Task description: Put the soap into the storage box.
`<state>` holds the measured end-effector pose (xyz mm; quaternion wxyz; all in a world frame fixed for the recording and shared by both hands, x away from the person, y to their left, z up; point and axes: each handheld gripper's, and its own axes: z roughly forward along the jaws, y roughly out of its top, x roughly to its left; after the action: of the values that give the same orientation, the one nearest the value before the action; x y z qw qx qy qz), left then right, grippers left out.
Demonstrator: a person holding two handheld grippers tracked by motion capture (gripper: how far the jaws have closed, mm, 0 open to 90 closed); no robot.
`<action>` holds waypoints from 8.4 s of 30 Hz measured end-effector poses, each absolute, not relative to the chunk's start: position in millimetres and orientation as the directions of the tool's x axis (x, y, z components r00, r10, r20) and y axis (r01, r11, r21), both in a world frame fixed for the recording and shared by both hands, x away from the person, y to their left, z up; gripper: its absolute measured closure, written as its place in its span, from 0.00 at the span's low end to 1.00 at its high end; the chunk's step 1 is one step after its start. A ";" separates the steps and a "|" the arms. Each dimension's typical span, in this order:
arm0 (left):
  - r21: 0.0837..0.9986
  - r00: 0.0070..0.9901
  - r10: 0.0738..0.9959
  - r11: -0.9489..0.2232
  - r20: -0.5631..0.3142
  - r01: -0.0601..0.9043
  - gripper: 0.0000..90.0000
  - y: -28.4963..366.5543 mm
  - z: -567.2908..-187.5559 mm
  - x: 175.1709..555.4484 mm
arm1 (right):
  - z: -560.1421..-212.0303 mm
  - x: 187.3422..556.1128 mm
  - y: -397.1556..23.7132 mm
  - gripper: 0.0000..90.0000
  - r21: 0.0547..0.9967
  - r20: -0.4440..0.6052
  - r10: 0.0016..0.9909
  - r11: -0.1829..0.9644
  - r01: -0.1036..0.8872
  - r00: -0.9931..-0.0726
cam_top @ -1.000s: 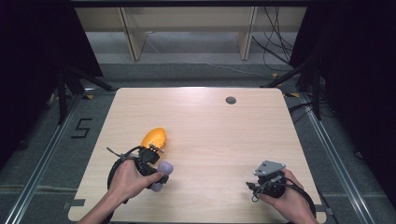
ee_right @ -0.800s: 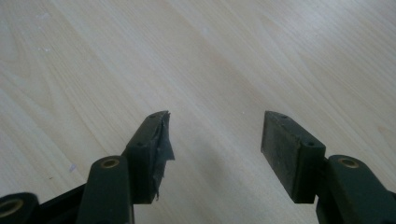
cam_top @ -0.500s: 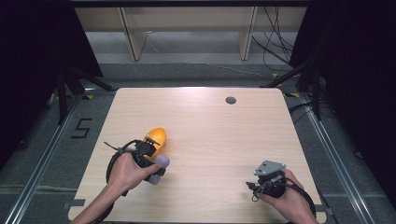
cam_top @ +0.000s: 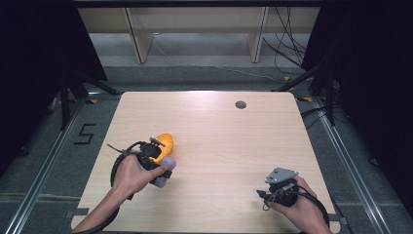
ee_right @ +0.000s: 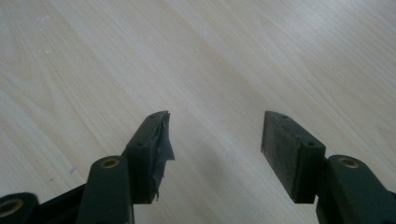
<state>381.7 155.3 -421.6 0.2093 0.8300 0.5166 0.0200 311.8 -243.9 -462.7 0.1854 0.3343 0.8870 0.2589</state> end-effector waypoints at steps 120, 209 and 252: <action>0.367 0.293 0.952 -0.241 -0.092 0.898 0.55 164.6 -428.7 475.9 | -461.9 311.7 -244.7 0.39 0.616 -0.161 0.702 0.621 0.485 -0.694; 0.429 0.293 0.951 -0.223 -0.104 0.875 0.49 184.2 -423.8 470.2 | -463.0 312.0 -243.9 0.37 0.608 -0.161 0.695 0.629 0.484 -0.701; 0.774 0.484 0.869 -0.234 -0.105 0.588 0.52 206.1 -482.4 314.4 | -462.0 312.6 -245.6 0.36 0.616 -0.155 0.698 0.622 0.484 -0.699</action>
<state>314.4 206.1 -482.4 0.3956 0.7653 0.4757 0.1775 312.6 -245.6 -462.0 0.1938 0.3359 0.8794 0.2762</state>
